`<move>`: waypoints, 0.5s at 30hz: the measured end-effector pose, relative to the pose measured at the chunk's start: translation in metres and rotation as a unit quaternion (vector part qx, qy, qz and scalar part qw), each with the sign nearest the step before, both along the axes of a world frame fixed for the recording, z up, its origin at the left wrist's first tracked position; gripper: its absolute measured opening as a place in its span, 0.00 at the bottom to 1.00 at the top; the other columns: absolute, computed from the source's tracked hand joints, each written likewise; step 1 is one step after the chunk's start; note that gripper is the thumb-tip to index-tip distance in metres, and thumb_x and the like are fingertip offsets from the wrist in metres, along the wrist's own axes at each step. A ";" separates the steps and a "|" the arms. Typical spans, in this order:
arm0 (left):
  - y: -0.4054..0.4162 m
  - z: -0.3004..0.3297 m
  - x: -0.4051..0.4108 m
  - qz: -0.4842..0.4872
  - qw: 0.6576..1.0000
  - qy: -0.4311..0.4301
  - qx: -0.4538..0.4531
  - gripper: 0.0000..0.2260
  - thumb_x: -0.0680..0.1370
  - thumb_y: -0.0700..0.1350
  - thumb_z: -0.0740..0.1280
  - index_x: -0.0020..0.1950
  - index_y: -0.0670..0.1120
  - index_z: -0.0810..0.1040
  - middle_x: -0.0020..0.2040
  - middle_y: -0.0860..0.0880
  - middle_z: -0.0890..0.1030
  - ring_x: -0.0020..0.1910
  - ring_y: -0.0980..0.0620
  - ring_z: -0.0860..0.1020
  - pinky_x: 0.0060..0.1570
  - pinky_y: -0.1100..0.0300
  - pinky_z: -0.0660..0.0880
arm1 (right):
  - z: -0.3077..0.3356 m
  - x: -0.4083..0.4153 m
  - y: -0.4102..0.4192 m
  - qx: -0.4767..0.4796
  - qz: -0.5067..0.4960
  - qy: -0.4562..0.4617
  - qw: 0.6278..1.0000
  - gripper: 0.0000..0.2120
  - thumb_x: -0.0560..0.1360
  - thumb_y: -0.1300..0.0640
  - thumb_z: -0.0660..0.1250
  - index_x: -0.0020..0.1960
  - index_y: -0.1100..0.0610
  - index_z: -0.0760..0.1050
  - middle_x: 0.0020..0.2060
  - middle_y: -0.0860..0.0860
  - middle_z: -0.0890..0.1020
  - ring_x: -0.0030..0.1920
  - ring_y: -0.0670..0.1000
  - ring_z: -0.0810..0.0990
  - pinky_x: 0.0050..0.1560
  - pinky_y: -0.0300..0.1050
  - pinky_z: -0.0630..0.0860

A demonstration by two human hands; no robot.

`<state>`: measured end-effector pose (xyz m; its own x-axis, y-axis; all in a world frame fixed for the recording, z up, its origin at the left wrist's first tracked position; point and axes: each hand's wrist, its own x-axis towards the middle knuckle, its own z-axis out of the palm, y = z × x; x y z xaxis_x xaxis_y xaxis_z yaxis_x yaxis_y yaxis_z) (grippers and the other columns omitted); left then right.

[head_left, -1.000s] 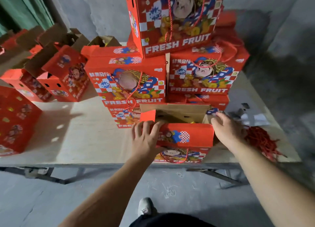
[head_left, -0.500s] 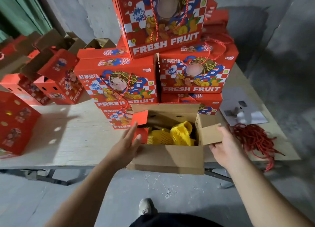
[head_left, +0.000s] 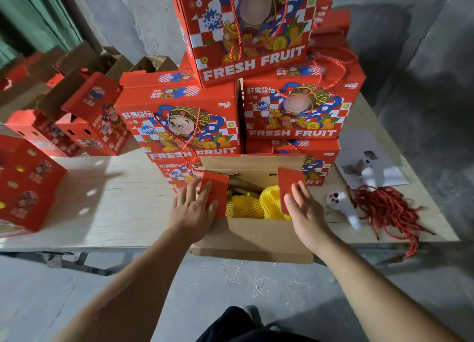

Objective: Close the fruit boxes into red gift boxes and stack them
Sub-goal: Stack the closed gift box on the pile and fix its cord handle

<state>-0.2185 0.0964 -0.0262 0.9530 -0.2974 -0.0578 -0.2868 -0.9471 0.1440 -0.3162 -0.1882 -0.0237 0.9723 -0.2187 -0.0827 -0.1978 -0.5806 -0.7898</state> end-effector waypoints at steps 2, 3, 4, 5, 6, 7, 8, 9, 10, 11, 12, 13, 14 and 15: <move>0.000 -0.003 0.005 0.014 0.999 0.024 -0.018 0.24 0.85 0.61 0.51 0.81 0.55 0.61 0.77 0.47 0.66 0.73 0.39 0.67 0.71 0.43 0.65 | -0.012 0.000 0.002 -0.087 0.027 0.058 0.994 0.35 0.84 0.35 0.48 0.84 0.56 0.56 0.84 0.52 0.48 0.83 0.55 0.51 0.80 0.50 0.50; -0.001 -0.002 0.009 0.028 0.999 0.030 -0.028 0.23 0.86 0.61 0.51 0.79 0.55 0.63 0.74 0.47 0.70 0.71 0.38 0.69 0.69 0.43 0.67 | -0.016 -0.001 0.001 -0.101 0.024 0.055 0.993 0.32 0.85 0.39 0.50 0.84 0.55 0.57 0.84 0.50 0.47 0.82 0.57 0.51 0.80 0.52 0.51; -0.003 -0.001 0.013 0.043 0.998 0.031 -0.042 0.21 0.86 0.60 0.52 0.76 0.54 0.66 0.71 0.46 0.73 0.68 0.37 0.71 0.66 0.42 0.68 | -0.019 -0.001 0.000 -0.117 0.016 0.038 0.992 0.28 0.86 0.44 0.53 0.83 0.55 0.60 0.84 0.50 0.50 0.81 0.59 0.55 0.79 0.54 0.56; -0.005 0.001 0.019 0.055 0.997 0.026 -0.057 0.18 0.86 0.58 0.54 0.73 0.52 0.67 0.70 0.45 0.73 0.66 0.36 0.71 0.65 0.42 0.69 | -0.019 0.001 -0.002 -0.139 0.004 0.015 0.990 0.25 0.86 0.47 0.55 0.81 0.55 0.65 0.83 0.51 0.55 0.78 0.62 0.60 0.76 0.56 0.62; -0.008 0.001 0.025 0.062 0.995 0.023 -0.073 0.16 0.85 0.55 0.57 0.70 0.49 0.68 0.69 0.43 0.72 0.66 0.36 0.71 0.64 0.42 0.70 | -0.019 0.004 -0.004 -0.158 -0.007 -0.011 0.987 0.23 0.85 0.49 0.58 0.78 0.55 0.68 0.80 0.53 0.60 0.74 0.64 0.66 0.71 0.56 0.67; -0.013 0.002 0.030 0.070 0.992 0.025 -0.098 0.15 0.84 0.52 0.60 0.68 0.46 0.68 0.69 0.41 0.70 0.65 0.35 0.70 0.64 0.41 0.70 | -0.020 0.008 -0.006 -0.167 -0.022 -0.031 0.985 0.24 0.83 0.49 0.61 0.77 0.55 0.68 0.76 0.54 0.63 0.70 0.65 0.70 0.65 0.56 0.71; -0.019 0.001 0.034 0.082 0.987 0.031 -0.137 0.16 0.82 0.49 0.64 0.67 0.44 0.68 0.68 0.39 0.69 0.65 0.35 0.69 0.65 0.41 0.70 | -0.019 0.014 -0.009 -0.154 -0.047 -0.036 0.986 0.29 0.81 0.47 0.65 0.79 0.53 0.63 0.73 0.55 0.63 0.69 0.64 0.70 0.61 0.55 0.72; -0.026 0.001 0.037 0.097 0.978 0.034 -0.183 0.16 0.80 0.46 0.66 0.65 0.42 0.68 0.66 0.38 0.68 0.64 0.35 0.69 0.65 0.40 0.69 | -0.017 0.022 -0.013 -0.119 -0.079 -0.022 0.989 0.37 0.78 0.45 0.69 0.81 0.49 0.54 0.72 0.54 0.61 0.70 0.63 0.69 0.59 0.54 0.72; -0.031 -0.001 0.038 0.110 0.968 0.028 -0.224 0.18 0.78 0.44 0.68 0.65 0.41 0.68 0.64 0.39 0.69 0.63 0.36 0.69 0.66 0.40 0.69 | -0.015 0.029 -0.016 -0.076 -0.111 0.005 0.991 0.48 0.75 0.43 0.74 0.82 0.44 0.44 0.73 0.54 0.58 0.72 0.63 0.66 0.60 0.56 0.72; -0.034 -0.003 0.038 0.116 0.960 0.014 -0.253 0.20 0.77 0.43 0.69 0.66 0.41 0.67 0.63 0.40 0.69 0.63 0.37 0.69 0.66 0.39 0.68 | -0.014 0.036 -0.018 -0.048 -0.133 0.028 0.990 0.58 0.72 0.43 0.78 0.80 0.39 0.35 0.76 0.54 0.55 0.74 0.63 0.63 0.63 0.59 0.72; -0.035 -0.007 0.037 0.117 0.955 -0.002 -0.272 0.24 0.76 0.43 0.70 0.69 0.41 0.66 0.64 0.41 0.69 0.64 0.38 0.69 0.67 0.39 0.69 | -0.013 0.042 -0.018 -0.042 -0.138 0.035 0.989 0.63 0.69 0.43 0.81 0.79 0.37 0.30 0.78 0.55 0.52 0.77 0.64 0.60 0.66 0.62 0.70; -0.034 -0.011 0.036 0.119 0.951 -0.013 -0.286 0.28 0.77 0.45 0.70 0.74 0.43 0.63 0.68 0.41 0.69 0.66 0.39 0.69 0.68 0.39 0.70 | -0.014 0.046 -0.016 -0.052 -0.129 0.025 0.990 0.66 0.69 0.45 0.82 0.79 0.37 0.28 0.80 0.57 0.50 0.78 0.65 0.59 0.69 0.63 0.69; -0.033 -0.015 0.033 0.125 0.947 -0.025 -0.295 0.34 0.78 0.48 0.70 0.79 0.45 0.57 0.73 0.42 0.67 0.69 0.39 0.69 0.68 0.41 0.72 | -0.017 0.048 -0.014 -0.065 -0.115 0.007 0.991 0.67 0.69 0.46 0.82 0.80 0.38 0.28 0.82 0.57 0.50 0.79 0.65 0.60 0.68 0.61 0.70; -0.032 -0.018 0.032 0.130 0.945 -0.040 -0.298 0.39 0.79 0.51 0.70 0.83 0.49 0.50 0.78 0.43 0.62 0.72 0.38 0.69 0.68 0.43 0.73 | -0.020 0.049 -0.011 -0.077 -0.105 -0.010 0.991 0.65 0.70 0.47 0.81 0.80 0.37 0.28 0.82 0.57 0.50 0.78 0.64 0.62 0.64 0.58 0.73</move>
